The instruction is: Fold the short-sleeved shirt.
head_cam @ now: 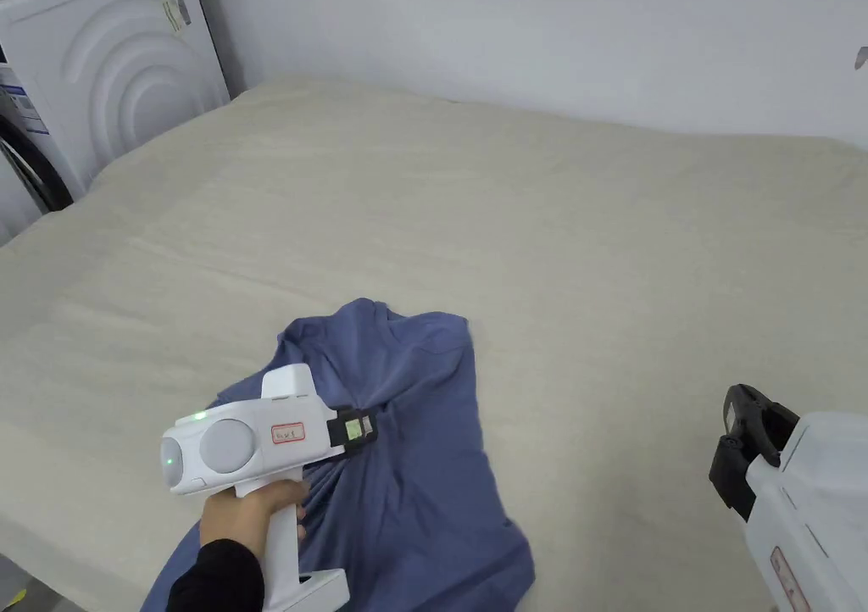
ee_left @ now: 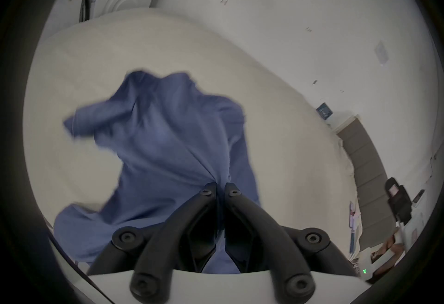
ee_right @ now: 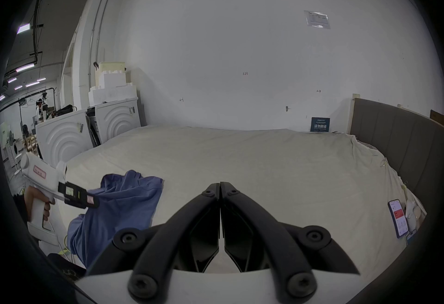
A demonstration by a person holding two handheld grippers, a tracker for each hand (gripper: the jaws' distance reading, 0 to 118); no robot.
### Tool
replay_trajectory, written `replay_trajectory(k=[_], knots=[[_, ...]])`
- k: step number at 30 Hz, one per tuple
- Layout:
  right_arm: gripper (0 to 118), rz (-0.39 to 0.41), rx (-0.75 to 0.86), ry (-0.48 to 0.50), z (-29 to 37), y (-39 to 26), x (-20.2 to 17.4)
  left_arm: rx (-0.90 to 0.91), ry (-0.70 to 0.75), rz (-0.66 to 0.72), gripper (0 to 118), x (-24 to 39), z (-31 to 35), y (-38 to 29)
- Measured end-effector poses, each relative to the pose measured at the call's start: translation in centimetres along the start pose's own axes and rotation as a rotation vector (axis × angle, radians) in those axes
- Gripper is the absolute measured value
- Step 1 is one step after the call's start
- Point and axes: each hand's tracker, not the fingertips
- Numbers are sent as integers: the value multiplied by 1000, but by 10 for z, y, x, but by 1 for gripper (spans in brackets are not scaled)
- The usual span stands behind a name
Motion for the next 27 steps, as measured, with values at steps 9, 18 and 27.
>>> replay_trajectory(k=[9, 18, 27], knots=[[0, -25, 77, -50, 40, 19, 27, 157, -177, -166, 1, 108, 44, 51], [0, -35, 160, -152, 87, 37, 71, 245, -372, -310, 1, 237, 69, 80], [0, -48, 198, -272, 121, 42, 117, 201, -499, -472, 1, 345, 50, 66]])
